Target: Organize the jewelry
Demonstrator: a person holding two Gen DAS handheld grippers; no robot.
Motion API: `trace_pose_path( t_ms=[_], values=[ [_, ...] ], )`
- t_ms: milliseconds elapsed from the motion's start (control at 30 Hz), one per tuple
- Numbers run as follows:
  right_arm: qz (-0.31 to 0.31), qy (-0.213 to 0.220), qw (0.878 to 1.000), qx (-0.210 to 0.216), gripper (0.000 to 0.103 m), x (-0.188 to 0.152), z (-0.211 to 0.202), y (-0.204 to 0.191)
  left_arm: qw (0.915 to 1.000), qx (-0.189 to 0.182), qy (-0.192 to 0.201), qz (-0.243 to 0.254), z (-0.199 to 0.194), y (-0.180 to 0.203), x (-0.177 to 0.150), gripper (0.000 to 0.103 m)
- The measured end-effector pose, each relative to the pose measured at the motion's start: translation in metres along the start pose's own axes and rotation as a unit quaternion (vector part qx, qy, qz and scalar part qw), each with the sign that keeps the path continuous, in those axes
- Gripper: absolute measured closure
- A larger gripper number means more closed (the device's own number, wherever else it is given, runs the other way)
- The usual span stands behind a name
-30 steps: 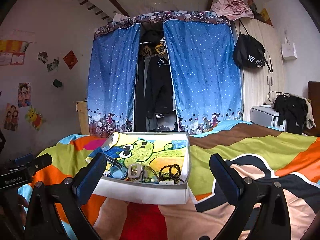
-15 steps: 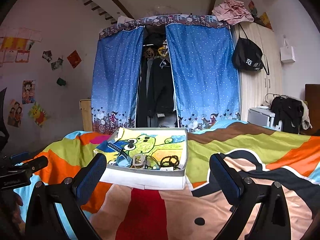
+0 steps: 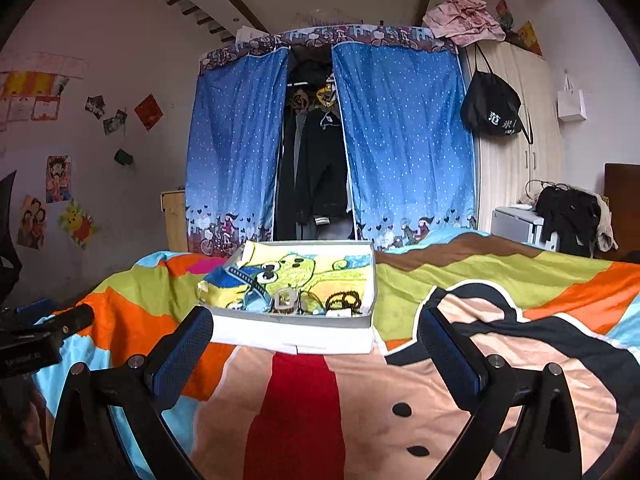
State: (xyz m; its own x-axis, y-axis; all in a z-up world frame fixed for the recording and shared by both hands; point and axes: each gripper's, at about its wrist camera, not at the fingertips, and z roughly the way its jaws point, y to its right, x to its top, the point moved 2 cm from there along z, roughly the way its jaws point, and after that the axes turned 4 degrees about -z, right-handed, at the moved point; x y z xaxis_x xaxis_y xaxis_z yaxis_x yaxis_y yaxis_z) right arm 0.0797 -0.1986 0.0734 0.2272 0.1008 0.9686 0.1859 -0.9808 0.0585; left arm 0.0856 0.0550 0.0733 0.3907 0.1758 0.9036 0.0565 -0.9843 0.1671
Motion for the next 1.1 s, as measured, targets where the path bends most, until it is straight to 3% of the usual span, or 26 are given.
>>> trace_pose_path(
  t_ms=[233,400,1100],
  values=[
    [0.01,-0.024,1.0,0.012,0.0,-0.02,-0.007,-0.006,0.9998,0.0,-0.019,0.004,-0.015,0.001,-0.024,0.002],
    [0.01,-0.029,0.999,0.023,0.0,-0.029,-0.011,-0.005,0.9999,0.007,-0.007,0.008,-0.023,0.01,-0.032,0.001],
    [0.014,-0.066,0.997,0.021,0.0,-0.055,0.002,0.013,0.9988,0.013,-0.042,0.02,-0.005,0.011,-0.06,0.002]
  ],
)
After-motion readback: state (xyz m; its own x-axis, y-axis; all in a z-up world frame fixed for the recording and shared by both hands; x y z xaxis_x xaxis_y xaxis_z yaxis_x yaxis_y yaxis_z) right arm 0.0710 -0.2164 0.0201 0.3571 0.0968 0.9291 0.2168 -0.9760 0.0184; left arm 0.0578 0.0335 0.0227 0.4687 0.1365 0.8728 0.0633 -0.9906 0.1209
